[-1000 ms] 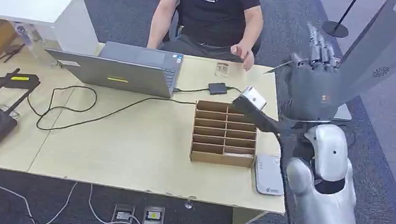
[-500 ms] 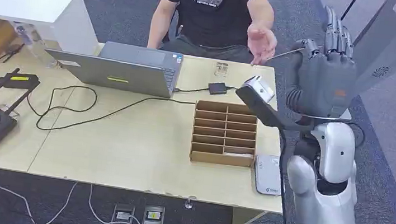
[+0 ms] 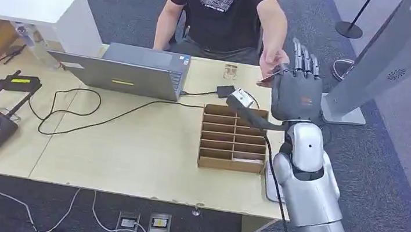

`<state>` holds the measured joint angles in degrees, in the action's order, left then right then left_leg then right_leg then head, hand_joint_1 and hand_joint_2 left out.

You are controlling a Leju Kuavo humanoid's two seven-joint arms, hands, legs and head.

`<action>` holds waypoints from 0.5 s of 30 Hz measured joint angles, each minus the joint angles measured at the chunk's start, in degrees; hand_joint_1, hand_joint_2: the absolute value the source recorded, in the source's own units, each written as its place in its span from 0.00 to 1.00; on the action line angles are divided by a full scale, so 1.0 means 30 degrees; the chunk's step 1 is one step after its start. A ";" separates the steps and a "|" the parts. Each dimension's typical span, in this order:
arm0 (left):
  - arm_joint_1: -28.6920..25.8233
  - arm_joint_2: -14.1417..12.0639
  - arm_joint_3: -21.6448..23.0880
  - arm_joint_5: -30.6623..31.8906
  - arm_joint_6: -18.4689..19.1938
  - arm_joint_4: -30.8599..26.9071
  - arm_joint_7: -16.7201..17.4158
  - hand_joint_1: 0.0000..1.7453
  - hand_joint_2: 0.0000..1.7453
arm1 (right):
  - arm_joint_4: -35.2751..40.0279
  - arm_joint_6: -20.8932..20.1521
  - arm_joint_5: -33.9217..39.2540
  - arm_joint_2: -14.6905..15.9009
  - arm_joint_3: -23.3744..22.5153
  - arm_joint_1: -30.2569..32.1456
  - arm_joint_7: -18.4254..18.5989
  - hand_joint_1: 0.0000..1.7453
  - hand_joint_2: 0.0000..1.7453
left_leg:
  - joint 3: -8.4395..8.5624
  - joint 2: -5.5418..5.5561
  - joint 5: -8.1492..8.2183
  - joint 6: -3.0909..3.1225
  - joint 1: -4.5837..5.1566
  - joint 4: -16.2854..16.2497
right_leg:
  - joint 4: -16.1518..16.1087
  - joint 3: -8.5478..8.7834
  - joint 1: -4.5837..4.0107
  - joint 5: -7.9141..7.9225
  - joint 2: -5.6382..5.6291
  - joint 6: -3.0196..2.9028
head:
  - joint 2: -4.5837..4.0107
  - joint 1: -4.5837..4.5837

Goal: Pass the card to the sensor for recognition and then transmit it.

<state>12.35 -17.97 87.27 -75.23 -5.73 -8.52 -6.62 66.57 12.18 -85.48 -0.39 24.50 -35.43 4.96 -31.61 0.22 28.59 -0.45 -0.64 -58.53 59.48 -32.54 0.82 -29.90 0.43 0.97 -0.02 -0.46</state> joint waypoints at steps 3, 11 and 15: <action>-0.0002 0.0000 0.0000 -0.0292 -0.0044 0.0000 0.0372 0.00 0.00 | -0.1494 0.0627 -0.0219 -0.0116 0.0000 -0.0245 0.0000 1.00 1.00 | -0.0001 0.0000 0.0000 0.0000 0.0000 0.0000 | 0.0000 0.0000 0.0000 0.0000 0.0002 0.0000 | 0.0000 0.0000; -0.0023 0.0021 0.0000 -0.0735 -0.0051 0.0000 0.1326 0.00 0.00 | -0.4615 0.1871 -0.0364 -0.0342 0.0001 -0.0994 -0.0007 0.03 1.00 | 0.0003 -0.0001 -0.0002 -0.0001 0.0000 0.0000 | 0.0001 -0.0001 -0.0001 0.0001 0.0001 0.0000 | 0.0000 0.0000; -0.0027 0.0058 0.0000 -0.0895 -0.0058 0.0000 0.1435 0.00 0.00 | -0.5957 0.2665 -0.0321 -0.0350 0.0000 -0.1482 -0.0364 0.00 0.00 | 0.0003 0.0000 -0.0002 -0.0001 0.0001 -0.0001 | 0.0001 -0.0002 0.0000 0.0001 0.0000 0.0000 | 0.0000 0.0000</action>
<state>12.27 -17.79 87.27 -77.92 -5.90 -8.52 -2.32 48.70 20.17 -86.45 -1.44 24.50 -39.88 3.87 -31.60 0.22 28.59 -0.45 -0.64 -58.53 59.48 -32.55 0.82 -29.90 0.43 0.97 -0.02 -0.46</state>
